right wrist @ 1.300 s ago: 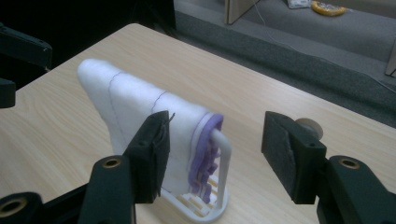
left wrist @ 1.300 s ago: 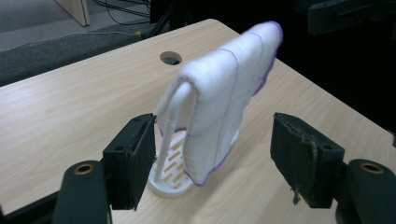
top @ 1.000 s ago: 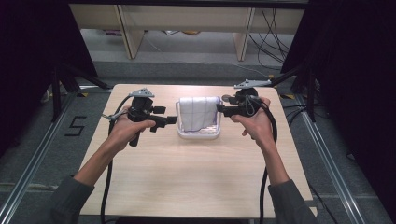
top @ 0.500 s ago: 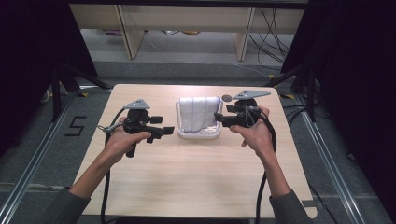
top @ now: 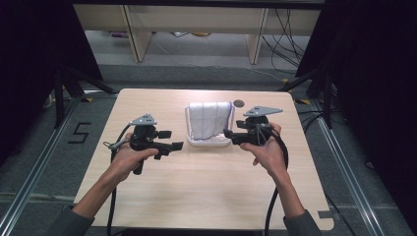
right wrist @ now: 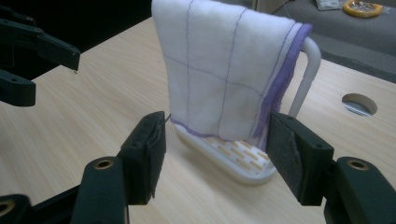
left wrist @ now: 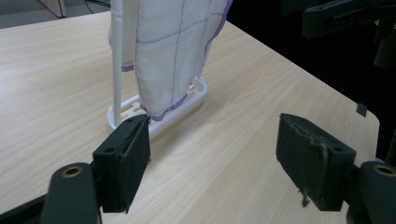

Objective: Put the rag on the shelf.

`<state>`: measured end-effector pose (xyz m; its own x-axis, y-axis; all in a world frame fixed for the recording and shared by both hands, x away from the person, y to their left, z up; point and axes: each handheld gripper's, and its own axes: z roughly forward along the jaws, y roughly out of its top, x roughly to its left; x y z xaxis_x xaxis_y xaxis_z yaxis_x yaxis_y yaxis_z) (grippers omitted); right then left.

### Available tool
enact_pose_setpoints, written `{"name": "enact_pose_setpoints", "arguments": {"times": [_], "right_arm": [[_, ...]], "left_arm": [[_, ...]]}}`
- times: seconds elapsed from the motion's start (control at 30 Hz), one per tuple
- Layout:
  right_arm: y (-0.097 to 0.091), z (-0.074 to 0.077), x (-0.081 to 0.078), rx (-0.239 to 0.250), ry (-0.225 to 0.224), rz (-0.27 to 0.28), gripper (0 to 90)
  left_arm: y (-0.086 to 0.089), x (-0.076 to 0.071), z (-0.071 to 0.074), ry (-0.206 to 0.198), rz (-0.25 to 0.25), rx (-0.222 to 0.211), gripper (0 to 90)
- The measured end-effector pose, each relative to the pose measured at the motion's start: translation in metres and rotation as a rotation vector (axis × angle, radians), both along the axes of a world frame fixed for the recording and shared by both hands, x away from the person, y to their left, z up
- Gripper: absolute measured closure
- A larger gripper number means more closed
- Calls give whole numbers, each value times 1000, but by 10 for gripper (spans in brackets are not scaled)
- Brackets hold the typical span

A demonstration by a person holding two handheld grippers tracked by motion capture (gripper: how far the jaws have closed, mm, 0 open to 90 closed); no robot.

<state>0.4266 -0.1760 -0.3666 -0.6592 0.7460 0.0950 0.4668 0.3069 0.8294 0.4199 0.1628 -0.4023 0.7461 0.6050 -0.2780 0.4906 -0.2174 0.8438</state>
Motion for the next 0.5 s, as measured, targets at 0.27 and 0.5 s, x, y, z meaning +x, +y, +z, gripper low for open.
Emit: {"name": "enact_pose_setpoints", "arguments": {"times": [0.27,0.5], "right_arm": [[4,-12,-10,24,30,-2,383],[1,-17,-16,18,34,4,368]], "left_arm": [[0,-7,-10,0,-10,7,258],[0,-15,-17,-2,-28,30,244]]}}
